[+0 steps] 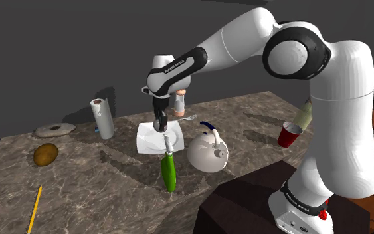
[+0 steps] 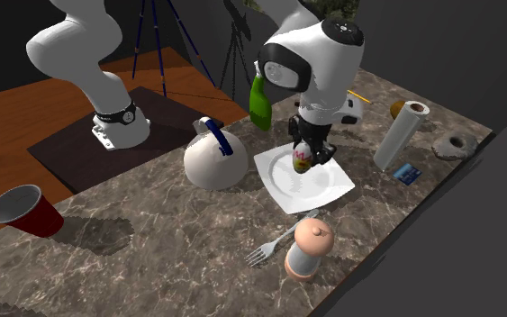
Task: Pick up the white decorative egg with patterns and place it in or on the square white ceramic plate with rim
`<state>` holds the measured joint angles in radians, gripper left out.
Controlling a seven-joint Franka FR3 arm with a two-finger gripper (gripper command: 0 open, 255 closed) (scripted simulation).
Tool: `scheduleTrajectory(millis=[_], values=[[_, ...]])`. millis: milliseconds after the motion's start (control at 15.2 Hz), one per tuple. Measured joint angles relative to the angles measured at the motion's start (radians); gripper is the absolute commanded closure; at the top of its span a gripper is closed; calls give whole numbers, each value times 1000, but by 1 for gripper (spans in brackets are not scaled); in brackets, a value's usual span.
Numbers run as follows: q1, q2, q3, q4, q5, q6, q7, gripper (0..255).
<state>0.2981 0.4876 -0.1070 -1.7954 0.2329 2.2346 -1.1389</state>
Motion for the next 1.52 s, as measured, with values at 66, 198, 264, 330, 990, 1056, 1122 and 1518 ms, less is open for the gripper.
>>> scheduleTrajectory(millis=[66,198,264,330,990,1056,1122,1518], values=[[0,9,1,2,2,7,-1,255],[-1,24,4,-5,6,29,-6,255],[-1,31,5,-8,8,39,-8,255],[-2,44,6,-5,11,48,-10,255],[-4,59,9,-9,15,67,-16,0],[-4,59,9,-9,15,67,-16,0],[-4,59,9,-9,15,67,-16,0],[-6,20,1,2,5,17,-10,0]])
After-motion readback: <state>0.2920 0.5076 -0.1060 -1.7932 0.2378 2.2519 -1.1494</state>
